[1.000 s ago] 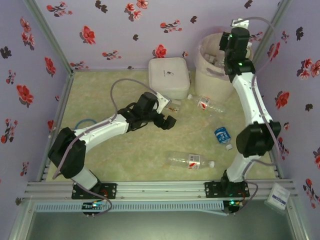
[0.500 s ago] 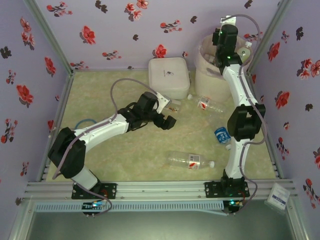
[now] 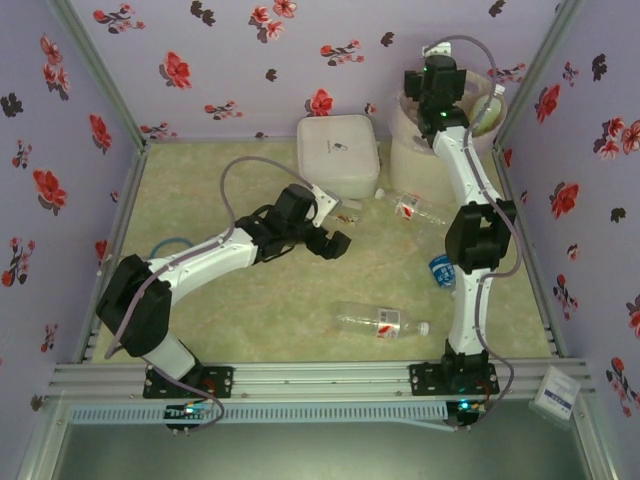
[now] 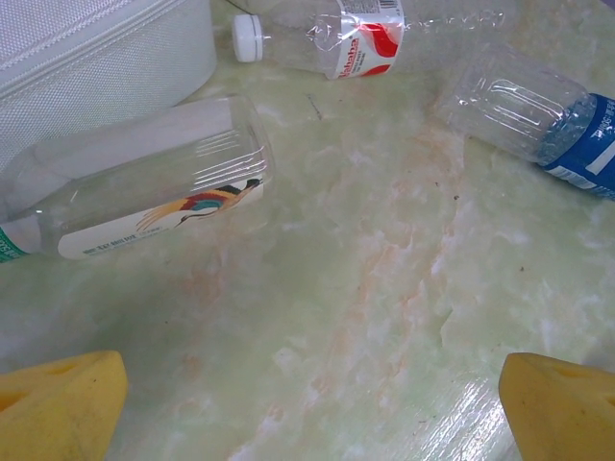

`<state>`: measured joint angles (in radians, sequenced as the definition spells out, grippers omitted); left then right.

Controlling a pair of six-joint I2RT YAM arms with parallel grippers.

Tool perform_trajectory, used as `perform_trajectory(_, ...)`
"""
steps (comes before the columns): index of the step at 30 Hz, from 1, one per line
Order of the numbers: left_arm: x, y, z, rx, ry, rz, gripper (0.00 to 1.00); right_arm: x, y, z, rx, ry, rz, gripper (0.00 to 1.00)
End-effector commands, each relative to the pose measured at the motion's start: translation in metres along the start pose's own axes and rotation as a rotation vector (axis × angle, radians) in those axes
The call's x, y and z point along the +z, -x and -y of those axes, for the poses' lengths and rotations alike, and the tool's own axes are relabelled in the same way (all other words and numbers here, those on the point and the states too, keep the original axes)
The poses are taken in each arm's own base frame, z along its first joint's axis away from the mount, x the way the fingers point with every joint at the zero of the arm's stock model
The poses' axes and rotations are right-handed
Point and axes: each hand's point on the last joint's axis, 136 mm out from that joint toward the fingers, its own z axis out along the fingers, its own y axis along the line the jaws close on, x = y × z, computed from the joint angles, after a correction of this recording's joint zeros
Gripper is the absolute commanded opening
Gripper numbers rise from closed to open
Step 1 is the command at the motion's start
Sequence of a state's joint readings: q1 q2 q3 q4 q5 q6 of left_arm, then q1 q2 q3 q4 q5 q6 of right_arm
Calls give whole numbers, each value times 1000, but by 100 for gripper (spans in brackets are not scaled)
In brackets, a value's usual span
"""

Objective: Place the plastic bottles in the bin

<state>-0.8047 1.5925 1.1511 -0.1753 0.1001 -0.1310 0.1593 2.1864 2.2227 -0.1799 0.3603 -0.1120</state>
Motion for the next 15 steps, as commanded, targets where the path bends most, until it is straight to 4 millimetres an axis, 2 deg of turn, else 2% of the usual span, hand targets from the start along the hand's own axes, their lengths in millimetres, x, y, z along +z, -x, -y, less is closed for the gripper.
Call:
perform_trajectory(1,2,6,-7,-47,37,-9,100,-27,24,10,36,17,-5,95)
perform_trajectory(8,-1,27,-11,-116,75,19,100,-79,46,21,108,72,-48,99)
perform_trajectory(11,2,29,-22,-174,121,19,100,-106,55,28,138,86,-51,99)
perform_trajectory(15,8,33,-44,-352,178,26,100,-140,66,33,187,128,-56,99)
